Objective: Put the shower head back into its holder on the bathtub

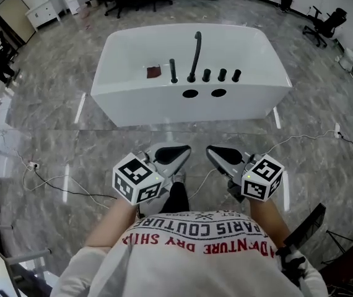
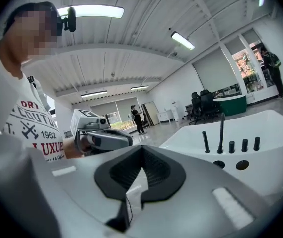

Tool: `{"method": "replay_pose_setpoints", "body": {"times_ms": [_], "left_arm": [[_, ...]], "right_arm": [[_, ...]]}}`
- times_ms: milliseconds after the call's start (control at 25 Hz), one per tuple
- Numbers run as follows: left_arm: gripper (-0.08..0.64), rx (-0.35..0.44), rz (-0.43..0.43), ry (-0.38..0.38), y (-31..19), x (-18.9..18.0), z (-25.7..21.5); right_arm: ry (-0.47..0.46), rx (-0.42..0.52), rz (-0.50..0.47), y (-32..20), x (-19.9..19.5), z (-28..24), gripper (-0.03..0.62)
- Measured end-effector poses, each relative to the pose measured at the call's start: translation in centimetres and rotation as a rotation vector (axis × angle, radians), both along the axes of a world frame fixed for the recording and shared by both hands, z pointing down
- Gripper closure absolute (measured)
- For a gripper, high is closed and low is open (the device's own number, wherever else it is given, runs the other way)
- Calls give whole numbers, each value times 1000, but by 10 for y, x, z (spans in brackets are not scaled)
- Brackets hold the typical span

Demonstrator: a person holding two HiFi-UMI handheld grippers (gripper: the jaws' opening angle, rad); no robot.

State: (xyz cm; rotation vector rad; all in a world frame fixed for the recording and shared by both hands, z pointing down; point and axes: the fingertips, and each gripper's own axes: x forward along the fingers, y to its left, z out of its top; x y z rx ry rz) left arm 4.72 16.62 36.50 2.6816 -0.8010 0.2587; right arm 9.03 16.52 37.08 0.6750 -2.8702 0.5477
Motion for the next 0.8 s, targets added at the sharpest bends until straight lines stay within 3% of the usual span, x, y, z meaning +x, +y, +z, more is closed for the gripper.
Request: {"method": "replay_pose_setpoints", "body": {"times_ms": [160,480,800], "left_arm": [[558,15,-14,24,53,12,-19],[558,82,-25,-51,97,18,-32],[558,92,-18,-58,112,18,-27]], "right_arm": [[13,50,-17,52,9,-19,588],[42,159,-36,100,14,-33,588],[63,146,-13,113,19,-26,588]]}}
